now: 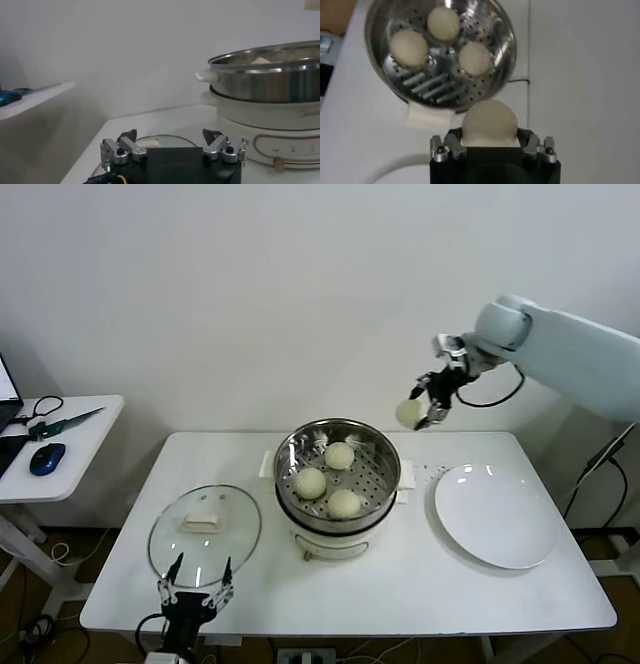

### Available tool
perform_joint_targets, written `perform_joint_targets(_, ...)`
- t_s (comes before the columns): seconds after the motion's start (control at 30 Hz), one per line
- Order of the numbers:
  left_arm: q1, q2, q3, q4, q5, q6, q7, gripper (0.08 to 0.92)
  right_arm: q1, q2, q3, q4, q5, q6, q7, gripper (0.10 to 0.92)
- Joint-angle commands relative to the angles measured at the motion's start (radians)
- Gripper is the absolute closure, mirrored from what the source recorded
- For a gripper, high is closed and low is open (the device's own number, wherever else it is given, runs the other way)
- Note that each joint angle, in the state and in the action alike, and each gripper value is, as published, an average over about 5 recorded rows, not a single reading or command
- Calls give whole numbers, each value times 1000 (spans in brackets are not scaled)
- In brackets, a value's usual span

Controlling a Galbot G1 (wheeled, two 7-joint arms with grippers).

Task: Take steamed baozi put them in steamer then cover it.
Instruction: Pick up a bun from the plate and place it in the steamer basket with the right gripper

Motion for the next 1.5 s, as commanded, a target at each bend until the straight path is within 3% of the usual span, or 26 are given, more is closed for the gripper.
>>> perform_joint_targets(0.03, 16, 7, 8, -5, -5, -6, 7, 177, 90, 142, -246, 126, 188, -79, 74, 313)
perform_joint_targets(0.47, 13, 11, -9, 9, -20, -7, 7, 177, -43, 291, -228, -10, 154, -75, 81, 304)
perform_joint_targets(1.2, -17, 7, -4, 36, -21, 0, 7, 177, -117, 283, -189, -80, 79, -65, 110, 284)
perform_joint_targets(1.5, -11, 7, -4, 37, -20, -3, 5, 177, -81, 253, -161, -60, 75, -59, 47, 205)
